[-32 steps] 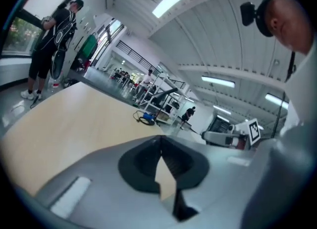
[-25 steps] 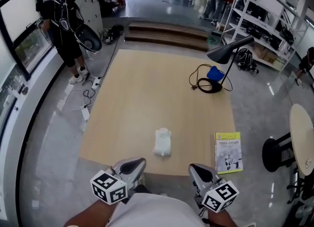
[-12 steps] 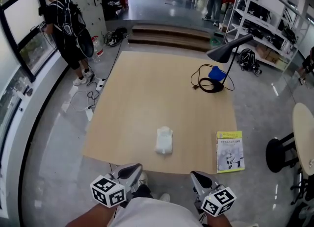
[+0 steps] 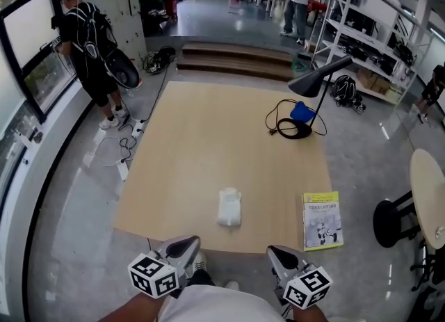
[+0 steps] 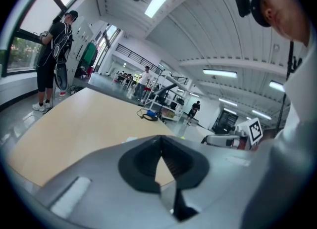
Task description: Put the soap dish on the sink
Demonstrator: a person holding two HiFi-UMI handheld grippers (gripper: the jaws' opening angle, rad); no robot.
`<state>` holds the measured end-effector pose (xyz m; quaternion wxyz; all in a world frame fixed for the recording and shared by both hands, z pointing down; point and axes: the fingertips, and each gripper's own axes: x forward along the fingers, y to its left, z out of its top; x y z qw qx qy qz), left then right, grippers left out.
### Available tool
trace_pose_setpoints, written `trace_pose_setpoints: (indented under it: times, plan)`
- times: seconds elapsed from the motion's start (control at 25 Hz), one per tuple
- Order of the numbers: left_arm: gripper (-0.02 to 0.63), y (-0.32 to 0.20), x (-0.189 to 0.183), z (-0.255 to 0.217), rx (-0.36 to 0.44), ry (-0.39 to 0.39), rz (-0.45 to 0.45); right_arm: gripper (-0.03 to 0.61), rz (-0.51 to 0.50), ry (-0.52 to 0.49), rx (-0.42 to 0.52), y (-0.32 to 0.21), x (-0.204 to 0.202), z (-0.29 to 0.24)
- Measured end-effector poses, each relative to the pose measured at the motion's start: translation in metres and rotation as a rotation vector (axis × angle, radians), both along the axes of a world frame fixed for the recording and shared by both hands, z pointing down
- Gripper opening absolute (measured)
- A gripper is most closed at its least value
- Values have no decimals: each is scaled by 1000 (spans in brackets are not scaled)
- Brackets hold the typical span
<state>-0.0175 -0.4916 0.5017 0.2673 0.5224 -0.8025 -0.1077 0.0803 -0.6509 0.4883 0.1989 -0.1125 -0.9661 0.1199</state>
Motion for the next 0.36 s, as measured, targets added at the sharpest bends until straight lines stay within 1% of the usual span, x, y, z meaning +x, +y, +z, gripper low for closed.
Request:
trace_pose_setpoints:
  times: [0.16, 0.36]
  plan:
    - [6, -1, -1, -2, 9, -4, 5, 1, 0, 0, 2, 1, -1, -1]
    - [6, -1, 4, -2, -2, -10, 6, 0, -8, -1, -1, 3, 2, -2]
